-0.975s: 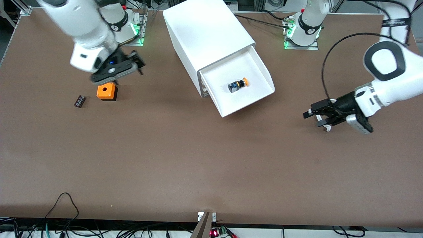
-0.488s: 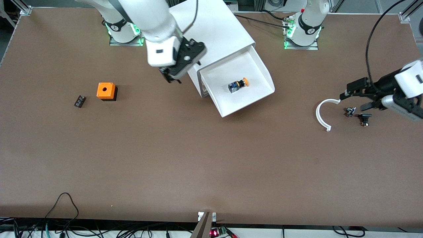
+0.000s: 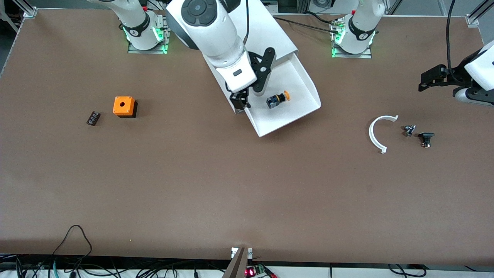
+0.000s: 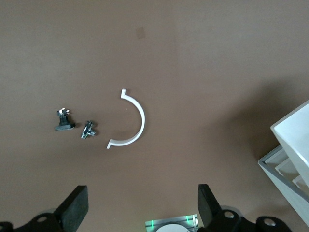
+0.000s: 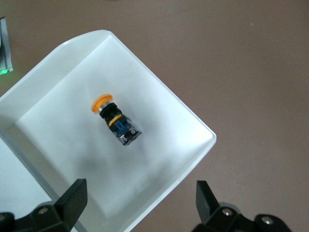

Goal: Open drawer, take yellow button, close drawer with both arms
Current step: 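Reach the right gripper into the open drawer while the left gripper withdraws, then grasp the yellow-capped push button in the drawer with the right gripper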

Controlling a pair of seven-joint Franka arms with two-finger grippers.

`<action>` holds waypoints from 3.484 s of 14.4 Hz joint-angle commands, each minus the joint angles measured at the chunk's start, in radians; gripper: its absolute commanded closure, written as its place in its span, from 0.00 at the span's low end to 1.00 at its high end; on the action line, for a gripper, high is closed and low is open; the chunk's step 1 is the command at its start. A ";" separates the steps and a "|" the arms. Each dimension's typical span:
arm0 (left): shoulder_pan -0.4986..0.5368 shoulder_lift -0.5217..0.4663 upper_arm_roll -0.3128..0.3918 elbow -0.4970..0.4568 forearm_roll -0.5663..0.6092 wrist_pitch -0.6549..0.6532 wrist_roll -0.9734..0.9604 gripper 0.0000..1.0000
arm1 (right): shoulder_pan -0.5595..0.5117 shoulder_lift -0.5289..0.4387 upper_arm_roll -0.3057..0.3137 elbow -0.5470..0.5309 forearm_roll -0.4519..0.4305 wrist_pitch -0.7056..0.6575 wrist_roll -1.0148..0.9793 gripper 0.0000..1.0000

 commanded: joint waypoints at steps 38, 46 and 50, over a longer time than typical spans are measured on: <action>-0.004 0.016 0.009 -0.046 0.017 0.219 -0.010 0.00 | 0.174 0.260 -0.005 0.116 -0.203 0.086 -0.196 0.68; -0.004 0.030 0.009 -0.040 0.015 0.221 -0.010 0.00 | 0.142 0.168 0.002 0.116 -0.232 0.077 -0.187 0.77; -0.004 0.045 0.009 -0.039 0.012 0.227 -0.012 0.00 | 0.073 0.072 0.002 0.029 -0.236 0.083 -0.175 0.77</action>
